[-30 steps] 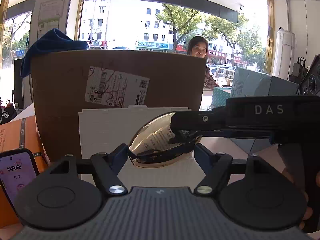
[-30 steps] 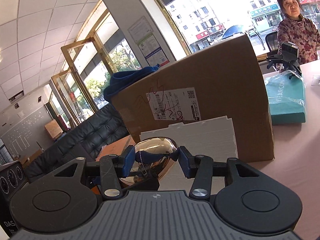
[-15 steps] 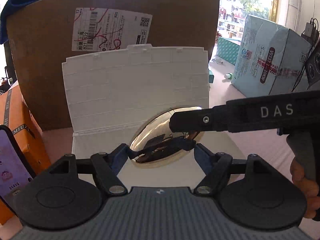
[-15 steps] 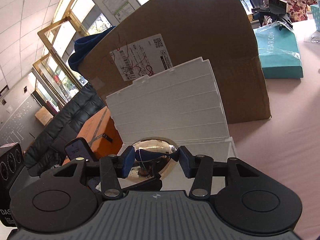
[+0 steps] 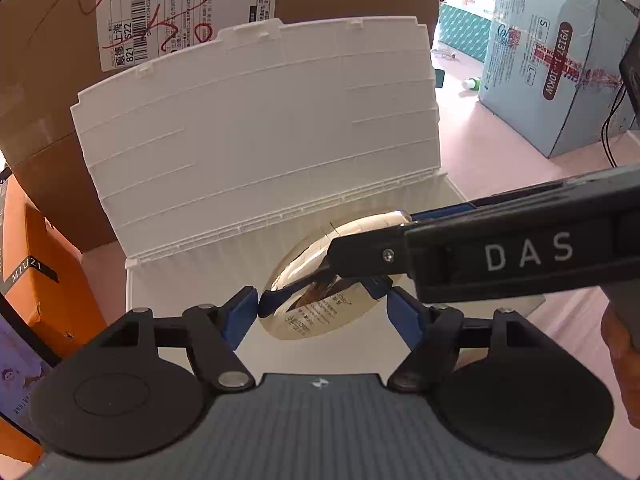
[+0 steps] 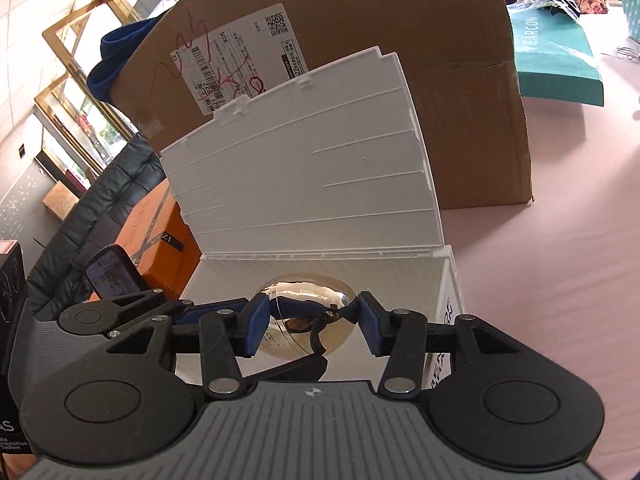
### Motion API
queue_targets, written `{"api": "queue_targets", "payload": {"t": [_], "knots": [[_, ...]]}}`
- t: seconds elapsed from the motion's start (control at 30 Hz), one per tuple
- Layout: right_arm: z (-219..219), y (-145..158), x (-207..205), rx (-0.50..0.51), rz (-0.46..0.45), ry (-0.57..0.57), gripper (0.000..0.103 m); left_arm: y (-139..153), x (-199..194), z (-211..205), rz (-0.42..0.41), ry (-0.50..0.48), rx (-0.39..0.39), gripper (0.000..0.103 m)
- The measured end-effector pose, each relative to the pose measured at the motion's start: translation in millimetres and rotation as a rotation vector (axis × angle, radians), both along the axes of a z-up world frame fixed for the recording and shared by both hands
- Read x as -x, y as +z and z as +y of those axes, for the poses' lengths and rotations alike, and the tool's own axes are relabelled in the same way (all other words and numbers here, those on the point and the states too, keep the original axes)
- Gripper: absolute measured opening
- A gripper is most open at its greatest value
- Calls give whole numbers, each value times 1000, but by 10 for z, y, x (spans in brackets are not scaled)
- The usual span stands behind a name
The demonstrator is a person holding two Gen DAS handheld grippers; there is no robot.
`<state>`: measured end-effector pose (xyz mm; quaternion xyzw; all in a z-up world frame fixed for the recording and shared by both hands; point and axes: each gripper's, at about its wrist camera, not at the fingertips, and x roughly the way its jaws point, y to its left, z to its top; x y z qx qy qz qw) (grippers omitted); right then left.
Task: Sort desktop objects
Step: 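Lower the chrome case into the white foam box and open the left gripper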
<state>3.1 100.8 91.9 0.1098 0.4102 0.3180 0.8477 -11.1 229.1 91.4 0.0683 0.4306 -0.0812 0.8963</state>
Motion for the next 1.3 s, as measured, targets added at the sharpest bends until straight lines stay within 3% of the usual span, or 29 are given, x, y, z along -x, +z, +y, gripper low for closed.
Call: {"api": "queue_targets", "payload": {"t": [0.13,0.23,0.27,0.43,0.73,0.8,0.87,0.97,1.03,1.17,1.3], "knots": [[79,-18,2,62,8,5,45,-36,-51,-15,36,2,-2,63],[139,-32,4,109,14,8,39,-42,-56,-29,54,-7,20,44],[159,-36,4,124,15,9,36,-32,-56,-46,51,-8,12,42],[337,0,-123,198,23,24,30,-34,-89,-96,50,-10,-27,43],[372,3,-127,266,37,2,29,-52,-116,-31,68,16,1,43],[364,13,-126,277,37,-4,29,-39,-101,-28,55,21,-3,48],[355,22,-125,288,36,-10,29,-2,-81,-17,40,20,2,67],[343,36,-123,304,35,-18,41,83,-32,17,5,34,13,79],[335,48,-122,314,34,-24,65,141,14,40,-18,48,21,83],[311,205,-100,282,-10,-19,73,256,129,31,-74,37,47,84],[222,442,46,240,-108,-21,91,391,230,-10,-129,38,104,86]]}}
